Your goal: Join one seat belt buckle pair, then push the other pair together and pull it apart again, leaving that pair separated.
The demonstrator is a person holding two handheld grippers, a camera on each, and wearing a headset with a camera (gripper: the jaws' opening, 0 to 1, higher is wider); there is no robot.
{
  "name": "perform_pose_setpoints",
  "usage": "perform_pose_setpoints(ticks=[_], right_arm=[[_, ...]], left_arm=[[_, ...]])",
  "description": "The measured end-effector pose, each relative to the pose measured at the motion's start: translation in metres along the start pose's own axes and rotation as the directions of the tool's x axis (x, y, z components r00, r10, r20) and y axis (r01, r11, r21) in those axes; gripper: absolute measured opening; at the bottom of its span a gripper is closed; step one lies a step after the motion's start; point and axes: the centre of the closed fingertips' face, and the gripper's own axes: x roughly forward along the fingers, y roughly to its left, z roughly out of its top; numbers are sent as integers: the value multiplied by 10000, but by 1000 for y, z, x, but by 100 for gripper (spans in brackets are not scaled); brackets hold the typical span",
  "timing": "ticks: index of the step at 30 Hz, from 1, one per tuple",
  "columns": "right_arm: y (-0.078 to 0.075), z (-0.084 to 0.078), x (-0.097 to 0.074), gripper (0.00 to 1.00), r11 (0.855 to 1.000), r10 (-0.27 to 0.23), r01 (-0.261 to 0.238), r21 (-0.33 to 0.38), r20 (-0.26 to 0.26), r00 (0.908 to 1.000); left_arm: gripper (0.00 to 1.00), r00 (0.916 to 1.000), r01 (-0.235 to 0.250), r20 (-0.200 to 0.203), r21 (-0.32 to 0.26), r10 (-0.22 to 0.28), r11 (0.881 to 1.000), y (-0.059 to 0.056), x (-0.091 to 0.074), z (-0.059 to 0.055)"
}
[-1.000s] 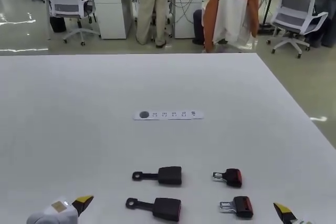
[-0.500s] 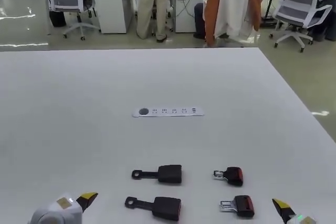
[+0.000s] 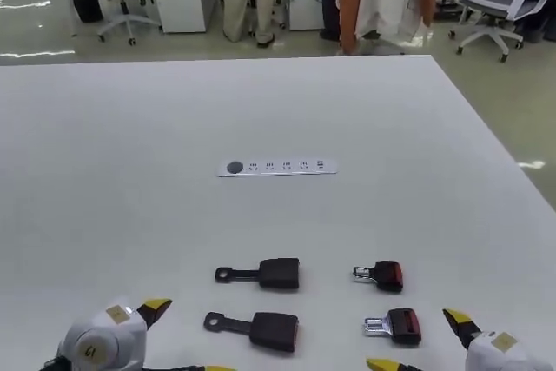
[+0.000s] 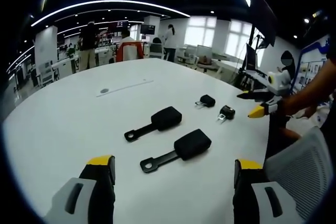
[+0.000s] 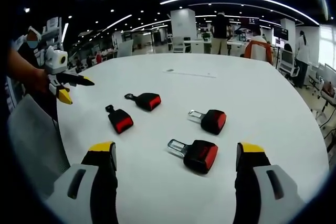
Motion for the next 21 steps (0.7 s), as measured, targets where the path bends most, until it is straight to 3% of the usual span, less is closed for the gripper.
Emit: perform_pose_setpoints(ticks=[5, 8, 11, 21], right_arm=[[0, 0, 6, 94, 9996, 274, -276, -78, -189, 9994], [-3, -2, 10, 93, 9989, 453, -455, -64, -258, 9986], [-5, -3, 13, 93, 9984, 559, -563, -104, -342, 9979], [-9, -6, 27, 91, 9939, 1035, -1060, -321, -711, 9921]], left_arm=[[94, 9996, 225, -152, 154, -223, 9996, -3, 7, 0], [88, 9981, 534, -310, 251, -527, 9983, -10, 15, 1], [89, 9967, 691, -461, 425, -671, 9967, -12, 20, 1], [90, 9914, 1115, -762, 661, -1064, 9916, -6, 40, 3]])
